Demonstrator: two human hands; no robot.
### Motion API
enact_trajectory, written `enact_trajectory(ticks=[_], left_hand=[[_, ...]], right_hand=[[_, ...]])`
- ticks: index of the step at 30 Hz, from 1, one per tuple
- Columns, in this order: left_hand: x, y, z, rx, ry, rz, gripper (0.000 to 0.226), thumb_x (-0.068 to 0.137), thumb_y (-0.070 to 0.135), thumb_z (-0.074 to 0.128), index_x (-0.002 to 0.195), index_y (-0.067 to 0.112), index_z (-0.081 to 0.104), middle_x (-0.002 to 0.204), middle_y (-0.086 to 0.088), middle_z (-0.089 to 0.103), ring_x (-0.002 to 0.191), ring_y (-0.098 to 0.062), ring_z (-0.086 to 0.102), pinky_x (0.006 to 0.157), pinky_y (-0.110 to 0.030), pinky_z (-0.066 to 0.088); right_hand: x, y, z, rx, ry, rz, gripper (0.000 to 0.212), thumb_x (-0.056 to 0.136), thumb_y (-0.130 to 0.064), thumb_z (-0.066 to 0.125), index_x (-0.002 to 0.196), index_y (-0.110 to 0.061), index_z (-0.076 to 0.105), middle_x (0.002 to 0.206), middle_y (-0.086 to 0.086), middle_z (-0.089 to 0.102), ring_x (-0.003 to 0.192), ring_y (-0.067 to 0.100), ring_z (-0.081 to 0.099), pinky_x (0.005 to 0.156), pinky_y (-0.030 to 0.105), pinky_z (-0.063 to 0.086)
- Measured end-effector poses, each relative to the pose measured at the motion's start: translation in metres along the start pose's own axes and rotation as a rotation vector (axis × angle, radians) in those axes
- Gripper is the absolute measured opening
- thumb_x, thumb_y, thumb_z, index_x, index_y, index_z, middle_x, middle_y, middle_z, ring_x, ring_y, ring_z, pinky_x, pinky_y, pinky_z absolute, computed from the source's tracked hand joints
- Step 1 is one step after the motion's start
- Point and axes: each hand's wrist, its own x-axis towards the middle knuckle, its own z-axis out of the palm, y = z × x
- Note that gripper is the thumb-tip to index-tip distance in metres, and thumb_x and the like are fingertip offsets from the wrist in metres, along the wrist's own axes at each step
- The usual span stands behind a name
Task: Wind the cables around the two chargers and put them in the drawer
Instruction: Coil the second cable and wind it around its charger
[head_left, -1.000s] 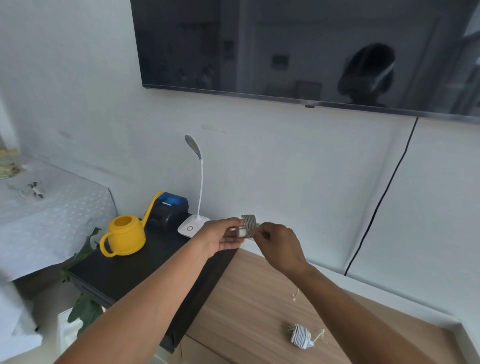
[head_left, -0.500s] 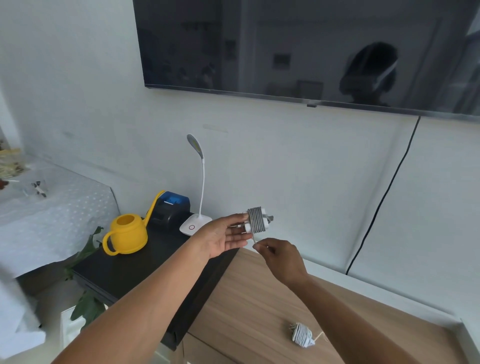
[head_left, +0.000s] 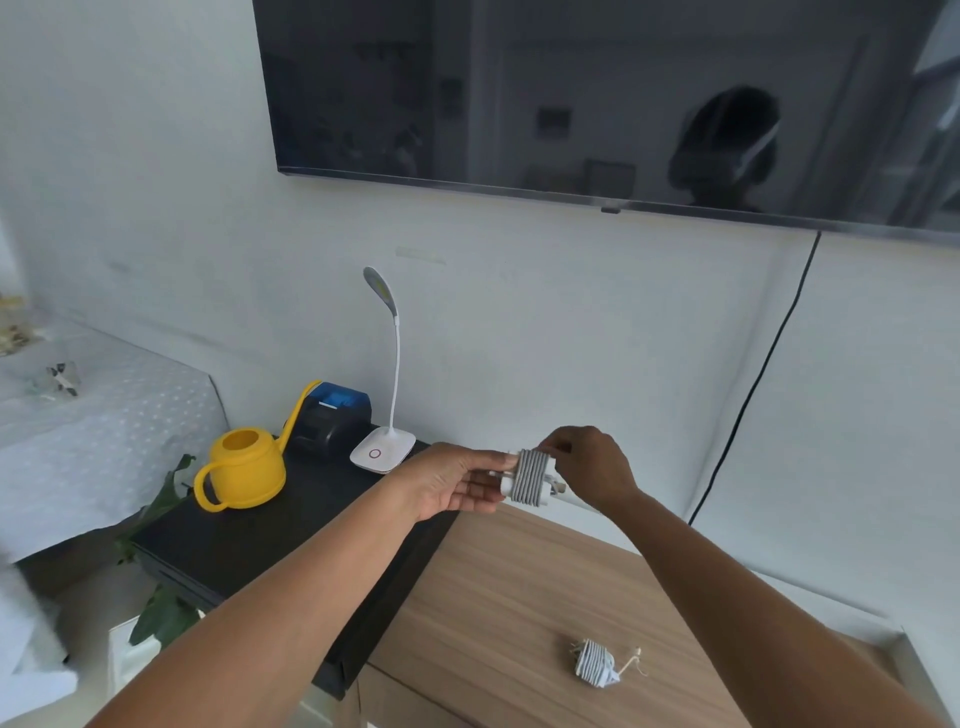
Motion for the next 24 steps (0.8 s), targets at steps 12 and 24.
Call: enact_trajectory(ticks=[12, 24], left_hand=[[0.012, -0.010, 0.001, 0.026, 0.215, 0.045, 0.028, 0.075, 0.020, 0.084, 0.092, 0.004, 0.068, 0.090, -0.016, 0.072, 0.080, -0.025, 0.069, 0.074, -0.039, 0.061], [0.018, -0.014, -0.017, -0.430, 0.245, 0.044, 0.032, 0.078, 0.020, 0.078, 0.101, 0.000, 0.066, 0.088, -0.017, 0.072, 0.079, -0.024, 0.070, 0.065, -0.032, 0.062]], right_hand=[[-0.007, -0.038, -0.014, -0.090, 0.041, -0.142, 0.016, 0.090, -0.034, 0.057, 0.087, -0.029, 0.072, 0.090, -0.012, 0.071, 0.086, 0.011, 0.063, 0.071, 0.026, 0.047], [-0.029, -0.026, 0.015, 0.228, -0.027, -0.095, 0.029, 0.091, -0.030, 0.058, 0.062, -0.032, 0.061, 0.056, -0.010, 0.055, 0.052, 0.004, 0.047, 0.059, 0.024, 0.042]])
